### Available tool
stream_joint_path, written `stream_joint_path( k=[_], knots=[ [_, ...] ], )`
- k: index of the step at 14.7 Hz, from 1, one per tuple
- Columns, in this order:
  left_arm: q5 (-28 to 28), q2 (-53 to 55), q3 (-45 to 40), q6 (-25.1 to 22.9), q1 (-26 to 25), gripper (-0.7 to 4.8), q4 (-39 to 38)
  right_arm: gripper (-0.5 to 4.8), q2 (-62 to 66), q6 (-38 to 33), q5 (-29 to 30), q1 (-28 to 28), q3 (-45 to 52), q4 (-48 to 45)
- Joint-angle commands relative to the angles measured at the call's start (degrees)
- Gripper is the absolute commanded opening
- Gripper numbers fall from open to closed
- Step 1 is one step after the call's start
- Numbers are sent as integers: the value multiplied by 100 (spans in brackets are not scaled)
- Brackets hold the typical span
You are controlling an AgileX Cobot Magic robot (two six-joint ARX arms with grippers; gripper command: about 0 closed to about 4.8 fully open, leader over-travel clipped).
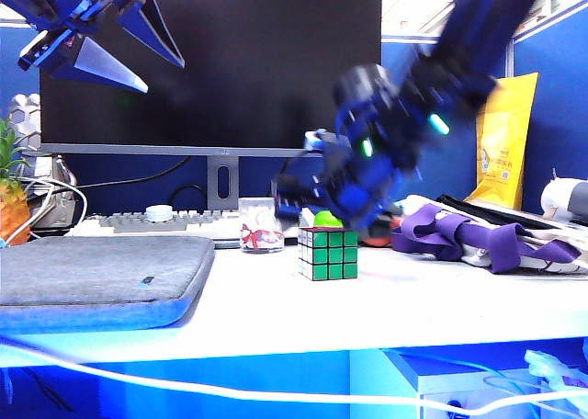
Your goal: Rotate the Rubik's Cube so that its red face is facing towards you.
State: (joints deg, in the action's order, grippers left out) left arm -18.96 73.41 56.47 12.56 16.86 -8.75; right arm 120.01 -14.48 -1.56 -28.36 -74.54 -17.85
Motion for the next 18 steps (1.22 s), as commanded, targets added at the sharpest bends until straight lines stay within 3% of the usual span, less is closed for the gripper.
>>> stream_joint_path(
  k=[1,3,6,8,15,18],
  knots=[
    [-186,-17,4,31,2,300,74,479,70,621,625,223,-1641,2787],
    [-188,-17,4,39,2,300,79,479,186,671,901,450,-2396,3604],
    [-446,-17,4,144,2,300,81,479,557,518,1834,748,-3432,5112],
    [-560,-17,4,166,2,300,79,479,704,514,2389,745,-3781,5539],
    [-896,-17,4,267,2,301,72,479,1421,962,1904,726,-5237,7659],
    [-990,-17,4,291,2,301,61,479,1731,1008,1923,581,-5580,7871]
  ],
)
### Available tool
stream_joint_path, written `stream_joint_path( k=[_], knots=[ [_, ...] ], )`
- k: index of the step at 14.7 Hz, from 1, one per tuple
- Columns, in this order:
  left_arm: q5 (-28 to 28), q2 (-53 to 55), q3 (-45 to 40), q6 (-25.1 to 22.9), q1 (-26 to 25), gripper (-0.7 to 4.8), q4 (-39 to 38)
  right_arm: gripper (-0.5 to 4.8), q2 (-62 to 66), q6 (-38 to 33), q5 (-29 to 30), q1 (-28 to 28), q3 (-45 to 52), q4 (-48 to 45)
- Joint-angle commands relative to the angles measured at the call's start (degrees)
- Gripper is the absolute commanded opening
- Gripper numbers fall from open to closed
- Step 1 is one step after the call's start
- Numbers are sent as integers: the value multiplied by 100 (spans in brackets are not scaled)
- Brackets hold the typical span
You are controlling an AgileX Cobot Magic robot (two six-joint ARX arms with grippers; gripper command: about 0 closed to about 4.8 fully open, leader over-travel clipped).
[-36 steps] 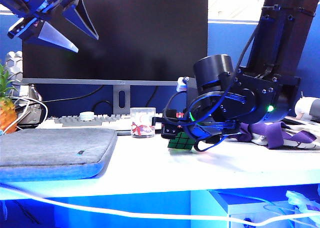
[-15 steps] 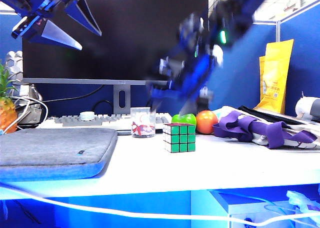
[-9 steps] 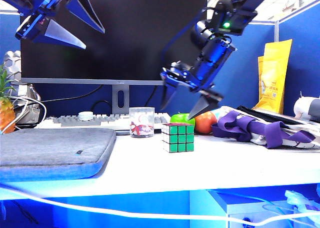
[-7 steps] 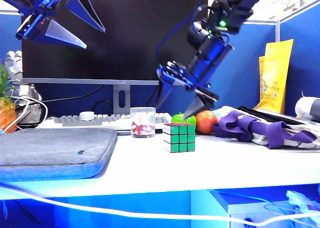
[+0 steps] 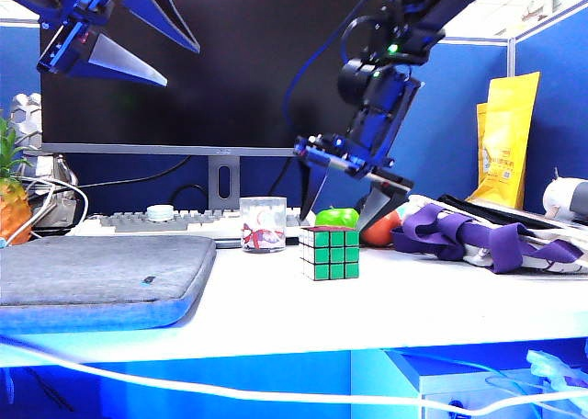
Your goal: Rotate the Rubik's Cube so that its red face is facing towards you.
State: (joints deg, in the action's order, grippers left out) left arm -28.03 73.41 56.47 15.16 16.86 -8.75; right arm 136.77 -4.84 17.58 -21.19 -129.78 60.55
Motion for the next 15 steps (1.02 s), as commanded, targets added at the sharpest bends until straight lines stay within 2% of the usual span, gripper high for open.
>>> stream_joint_path(
  k=[1,4,6,7,8,11,13,15],
  knots=[
    [-125,-17,4,33,2,301,57,479,114,57,11,-181,-57,28],
    [-179,-17,4,26,2,301,-44,479,295,66,-170,-214,-55,68],
    [-177,-17,4,9,2,301,-77,241,295,345,-267,-214,-55,11],
    [-173,-17,4,7,2,301,-79,140,295,354,-271,-212,-55,-50],
    [-170,-17,4,9,2,301,-79,-9,295,501,-264,-212,-55,-133],
    [-2,-17,4,-4,2,301,-79,-5,291,411,-229,-212,-48,-776],
    [407,-24,4,-146,2,315,-81,-5,291,138,-247,-216,-48,-1364],
    [516,-26,2,-179,2,315,-101,-5,291,166,-636,-293,-39,-1620]
  ],
)
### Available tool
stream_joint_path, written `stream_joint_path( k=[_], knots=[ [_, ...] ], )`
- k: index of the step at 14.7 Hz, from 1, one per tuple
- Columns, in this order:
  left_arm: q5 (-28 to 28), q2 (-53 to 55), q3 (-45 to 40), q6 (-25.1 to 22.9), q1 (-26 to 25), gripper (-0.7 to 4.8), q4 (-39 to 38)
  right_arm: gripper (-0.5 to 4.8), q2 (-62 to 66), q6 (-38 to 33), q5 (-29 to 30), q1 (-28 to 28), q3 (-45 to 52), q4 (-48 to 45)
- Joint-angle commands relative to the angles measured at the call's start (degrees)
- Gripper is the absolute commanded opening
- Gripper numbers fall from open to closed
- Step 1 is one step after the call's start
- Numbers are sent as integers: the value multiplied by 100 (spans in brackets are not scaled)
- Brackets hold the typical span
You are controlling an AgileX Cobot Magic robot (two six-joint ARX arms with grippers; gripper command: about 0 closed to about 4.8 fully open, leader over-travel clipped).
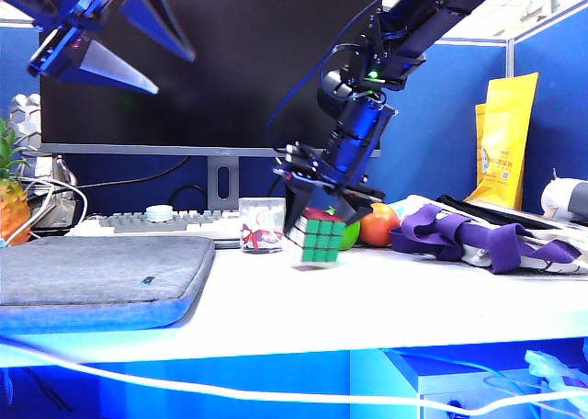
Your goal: Rotate the Rubik's Cube so that its red face is facing towards you.
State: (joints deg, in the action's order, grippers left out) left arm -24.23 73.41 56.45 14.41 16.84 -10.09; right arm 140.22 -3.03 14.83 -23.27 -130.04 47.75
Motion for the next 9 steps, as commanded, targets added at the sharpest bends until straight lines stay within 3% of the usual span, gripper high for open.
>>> stream_joint_path(
  k=[1,5,9],
  knots=[
    [225,-26,4,-118,4,315,35,-5,-55,-17,-490,-120,-11,-560],
    [396,-26,-4,-243,4,315,-11,-5,-55,-146,-929,-323,13,-1716],
    [420,-24,-4,-352,4,315,-118,-5,-149,-90,-1086,-323,13,-1967]
  ],
)
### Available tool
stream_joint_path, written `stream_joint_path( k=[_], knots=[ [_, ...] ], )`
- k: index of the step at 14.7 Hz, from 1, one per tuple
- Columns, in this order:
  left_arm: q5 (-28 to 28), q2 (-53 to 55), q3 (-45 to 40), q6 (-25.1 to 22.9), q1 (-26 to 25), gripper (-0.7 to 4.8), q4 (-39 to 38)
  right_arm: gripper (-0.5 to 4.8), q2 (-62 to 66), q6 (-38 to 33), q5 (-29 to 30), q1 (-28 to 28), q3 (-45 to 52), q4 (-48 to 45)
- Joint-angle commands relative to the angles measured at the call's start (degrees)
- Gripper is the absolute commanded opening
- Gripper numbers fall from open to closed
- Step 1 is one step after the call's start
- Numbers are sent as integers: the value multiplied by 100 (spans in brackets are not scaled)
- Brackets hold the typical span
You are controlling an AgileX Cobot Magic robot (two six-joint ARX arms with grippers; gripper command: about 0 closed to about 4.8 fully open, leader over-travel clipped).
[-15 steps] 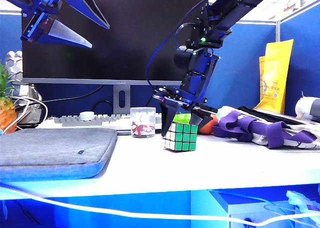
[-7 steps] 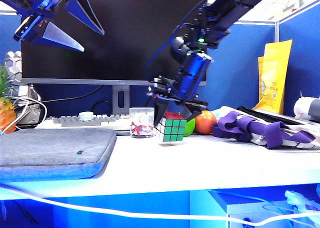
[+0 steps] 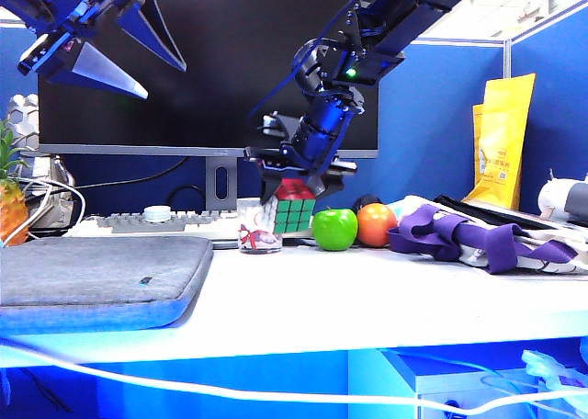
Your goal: Rotate the Rubik's Cube so that its red face is facing towards you.
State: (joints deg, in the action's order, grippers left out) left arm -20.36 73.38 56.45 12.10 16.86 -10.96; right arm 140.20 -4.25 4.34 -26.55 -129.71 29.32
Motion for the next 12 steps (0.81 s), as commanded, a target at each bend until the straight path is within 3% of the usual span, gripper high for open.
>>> stream_joint_path(
  k=[1,9,12],
  knots=[
    [96,-22,-4,-142,2,315,-59,-5,-258,103,15,4,-20,-17],
    [-81,-24,-4,-109,2,315,72,-5,-2721,951,-385,7,203,643],
    [-131,-24,-4,-114,2,316,83,-5,-4461,997,-621,7,2546,-345]
  ],
)
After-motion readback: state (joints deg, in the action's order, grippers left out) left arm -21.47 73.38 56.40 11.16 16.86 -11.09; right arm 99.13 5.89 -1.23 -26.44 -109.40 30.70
